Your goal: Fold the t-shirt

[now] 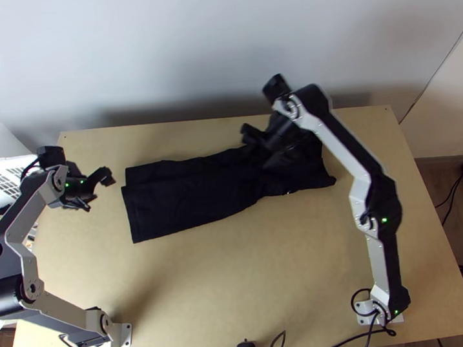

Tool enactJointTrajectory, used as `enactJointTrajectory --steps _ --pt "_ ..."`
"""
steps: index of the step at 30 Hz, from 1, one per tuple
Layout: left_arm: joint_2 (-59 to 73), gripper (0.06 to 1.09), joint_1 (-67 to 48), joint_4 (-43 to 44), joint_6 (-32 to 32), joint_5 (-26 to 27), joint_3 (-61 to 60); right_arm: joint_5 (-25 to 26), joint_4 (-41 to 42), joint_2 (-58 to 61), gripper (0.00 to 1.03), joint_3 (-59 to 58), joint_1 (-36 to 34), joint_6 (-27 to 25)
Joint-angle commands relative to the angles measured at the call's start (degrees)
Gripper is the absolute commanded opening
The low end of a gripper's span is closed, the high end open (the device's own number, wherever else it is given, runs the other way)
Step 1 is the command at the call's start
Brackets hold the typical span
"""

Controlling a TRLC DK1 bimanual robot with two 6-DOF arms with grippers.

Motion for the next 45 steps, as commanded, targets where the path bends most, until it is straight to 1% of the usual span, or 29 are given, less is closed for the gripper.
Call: enactJointTrajectory --steps 1,3,5,7,8,11,12,16,21,25,27,30,33,34,36,42,45 --pt "-2.10 1.04 2.39 -3.29 -1.37 -6.21 -4.22 -5.88 10.57 5.96 0.89 1.72 5.79 7.48" --pt "-2.71 1.04 2.48 -0.65 -2.16 -6.30 -7.03 -6.15 13.91 7.89 0.89 1.63 6.58 7.04" --pt "-3.15 1.04 2.57 2.07 -2.78 -6.21 -9.40 -6.94 16.90 9.21 0.89 1.63 7.20 5.28" --pt "-3.06 1.04 2.30 2.42 -3.83 -4.89 -9.76 -6.94 18.83 10.88 0.89 1.54 7.55 4.76" --pt "-2.89 1.04 2.30 2.42 -4.10 -2.52 -9.93 -6.94 19.62 11.58 0.89 1.54 7.55 4.05" --pt "0.01 1.04 3.00 3.13 -5.24 8.20 -10.55 -6.94 21.21 14.13 0.89 1.54 7.28 2.03" --pt "1.24 1.04 3.00 3.21 -5.86 9.96 -10.46 -6.94 21.65 14.92 0.89 1.54 7.02 2.03" --pt "2.38 1.04 2.74 4.71 -7.17 12.69 -10.37 -6.94 23.14 18.08 0.89 1.46 5.53 1.42" --pt "3.53 1.04 4.67 8.49 -12.27 21.12 -10.81 -6.94 24.55 20.11 0.89 1.46 4.73 1.42" --pt "4.05 1.04 4.94 11.56 -16.31 25.52 -11.25 -6.94 24.72 20.81 0.89 1.46 4.65 1.42" --pt "4.58 1.04 5.20 11.74 -17.55 28.07 -11.16 -6.94 24.72 20.99 0.89 1.46 4.65 1.24" --pt "5.02 1.04 5.55 11.65 -18.16 31.05 -11.25 -6.94 24.72 21.34 0.89 1.37 4.47 1.24" --pt "5.37 1.04 6.78 11.65 -19.04 37.47 -11.34 -6.85 24.72 21.86 0.89 1.28 4.38 1.24" --pt "5.37 1.04 7.40 11.65 -19.22 38.79 -11.43 -6.85 24.72 21.95 0.89 1.28 4.38 1.33" --pt "5.20 1.04 8.19 11.74 -18.95 40.20 -11.69 -6.85 24.72 21.86 0.89 1.28 4.38 1.33" --pt "3.70 1.04 11.00 12.09 -18.42 47.67 -12.57 -6.67 24.72 21.69 0.89 1.28 4.47 1.24" --pt "3.09 1.04 11.35 12.09 -16.67 50.57 -13.45 -6.59 24.72 21.78 0.89 1.28 4.38 1.06"
